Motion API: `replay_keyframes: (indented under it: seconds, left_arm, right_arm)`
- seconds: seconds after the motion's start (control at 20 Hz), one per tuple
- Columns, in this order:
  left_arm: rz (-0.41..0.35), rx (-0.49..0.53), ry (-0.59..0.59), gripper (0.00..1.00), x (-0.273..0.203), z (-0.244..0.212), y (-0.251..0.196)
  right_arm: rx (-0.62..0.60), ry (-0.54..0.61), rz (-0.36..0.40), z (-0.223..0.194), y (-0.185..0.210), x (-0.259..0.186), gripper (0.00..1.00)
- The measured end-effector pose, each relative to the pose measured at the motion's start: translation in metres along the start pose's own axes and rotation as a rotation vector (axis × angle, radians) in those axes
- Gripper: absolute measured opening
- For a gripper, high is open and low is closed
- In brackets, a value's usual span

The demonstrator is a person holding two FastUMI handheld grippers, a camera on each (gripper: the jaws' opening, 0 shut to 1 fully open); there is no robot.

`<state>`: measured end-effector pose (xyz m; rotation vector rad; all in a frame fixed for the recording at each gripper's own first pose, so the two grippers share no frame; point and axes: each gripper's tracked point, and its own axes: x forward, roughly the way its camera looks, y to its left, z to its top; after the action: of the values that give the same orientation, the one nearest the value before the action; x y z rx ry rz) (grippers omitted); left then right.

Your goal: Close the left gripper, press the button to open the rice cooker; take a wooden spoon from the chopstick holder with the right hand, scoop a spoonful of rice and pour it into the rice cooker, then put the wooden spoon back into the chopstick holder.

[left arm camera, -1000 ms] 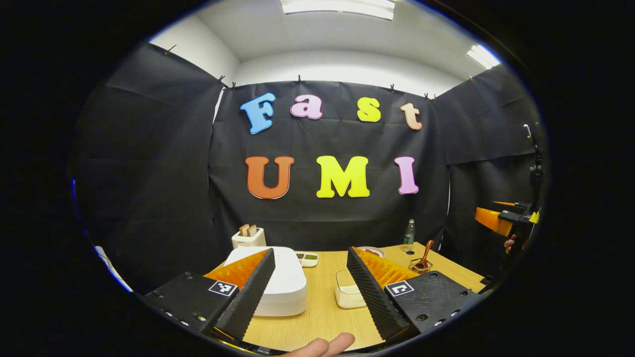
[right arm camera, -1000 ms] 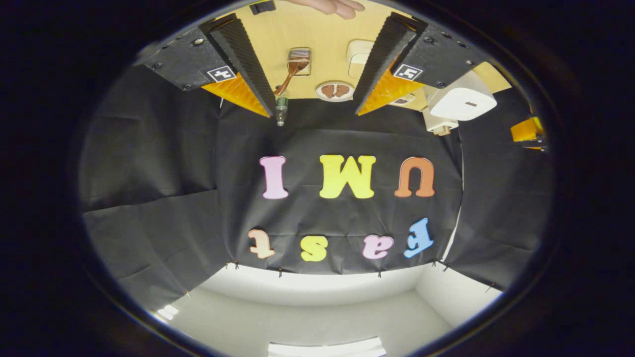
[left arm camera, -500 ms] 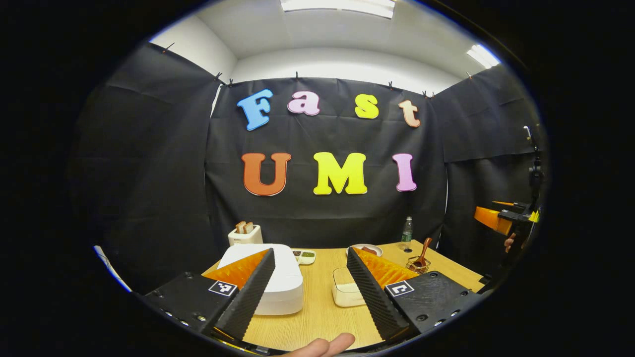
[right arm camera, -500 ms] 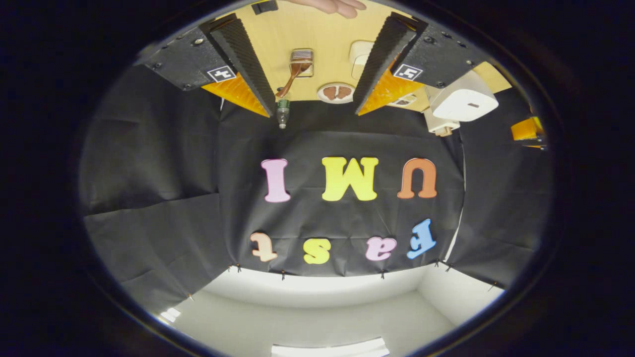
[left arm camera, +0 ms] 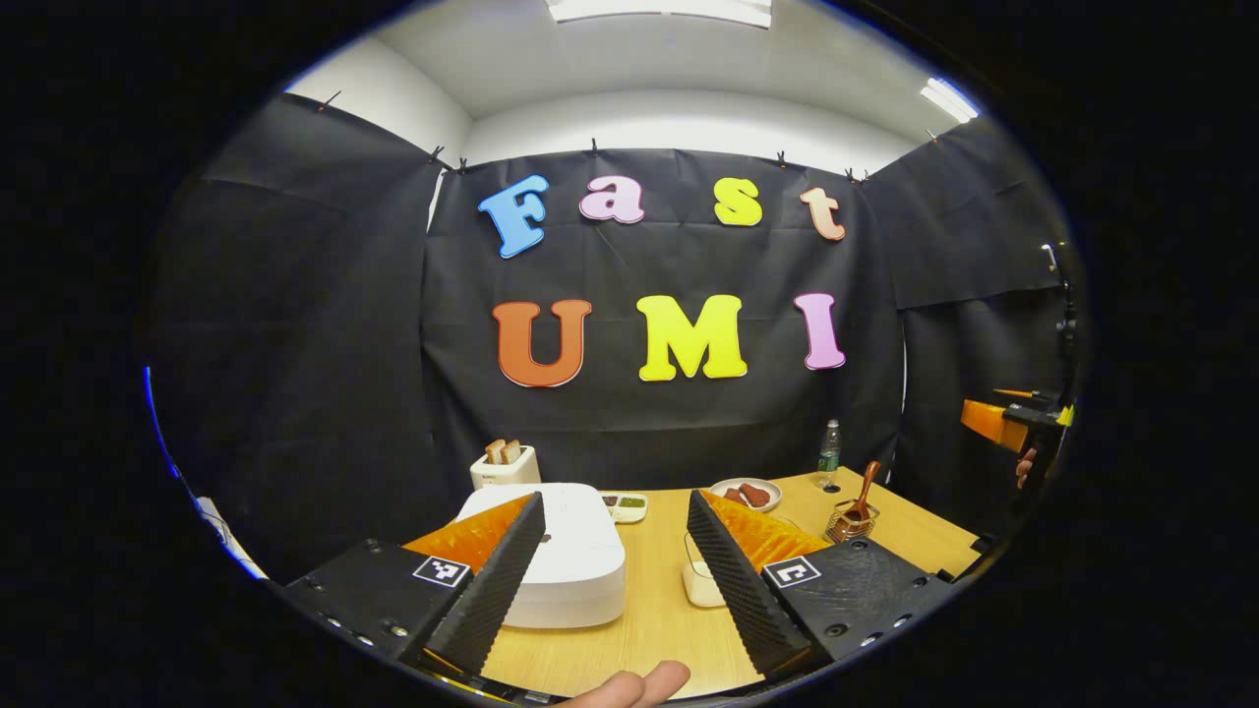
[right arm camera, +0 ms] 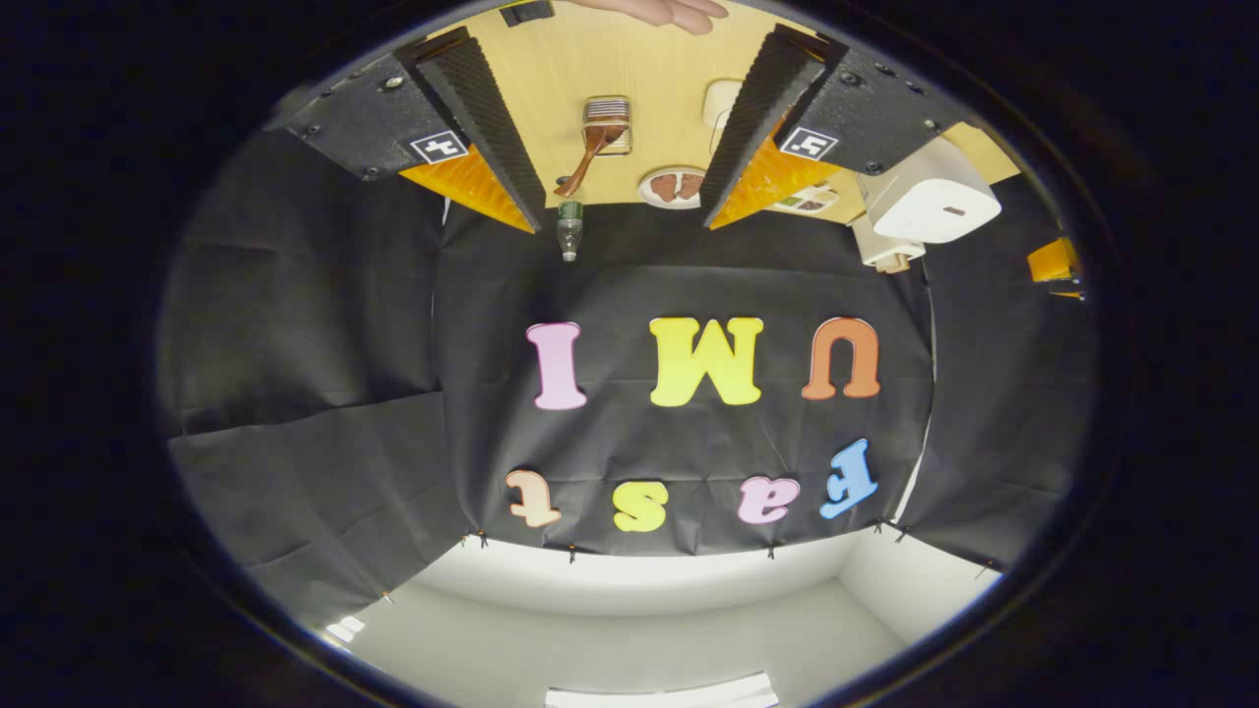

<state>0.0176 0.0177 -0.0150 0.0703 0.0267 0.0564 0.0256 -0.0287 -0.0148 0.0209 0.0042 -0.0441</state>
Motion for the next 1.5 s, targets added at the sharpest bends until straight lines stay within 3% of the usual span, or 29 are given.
replay_keyframes:
  seconds: [0.2,0.35,0.45,0.55,0.6,0.65,0.75,0.95,1.0,1.05,1.5]
  left_arm:
    - [-0.006,0.020,-0.004,0.93,0.006,-0.003,0.001]
    - [-0.004,0.004,0.019,0.83,0.011,-0.010,0.007]
    - [0.011,0.017,0.030,0.72,0.014,-0.015,0.014]
    - [0.024,0.046,0.023,0.71,0.021,-0.018,0.019]
    - [0.022,0.047,0.028,0.58,0.024,-0.020,0.019]
    - [0.021,0.038,0.034,0.27,0.026,-0.020,0.020]
    - [0.017,0.030,0.058,0.24,0.029,-0.026,0.023]
    - [0.027,0.048,0.114,0.29,0.041,-0.041,0.029]
    - [0.081,0.063,0.116,0.30,0.043,-0.041,0.044]
    - [0.114,0.066,0.124,0.00,0.054,-0.044,0.055]
    - [0.137,0.019,0.345,0.00,0.103,-0.086,0.095]
  right_arm:
    - [0.001,-0.001,0.012,-0.005,0.005,0.002,0.99]
    - [-0.001,0.002,0.018,-0.009,0.007,0.004,0.99]
    - [0.005,0.004,0.025,-0.013,0.009,0.007,0.99]
    - [0.011,0.008,0.030,-0.019,0.009,0.011,0.99]
    - [0.016,0.010,0.033,-0.022,0.010,0.014,0.99]
    - [0.019,0.012,0.038,-0.024,0.013,0.017,0.99]
    - [0.021,0.020,0.044,-0.031,0.016,0.023,0.99]
    - [0.025,0.038,0.064,-0.043,0.025,0.036,0.99]
    - [0.021,0.041,0.068,-0.046,0.027,0.040,0.99]
    - [0.015,0.045,0.073,-0.047,0.030,0.044,0.99]
    - [-0.003,0.049,0.060,-0.053,0.025,0.076,0.96]
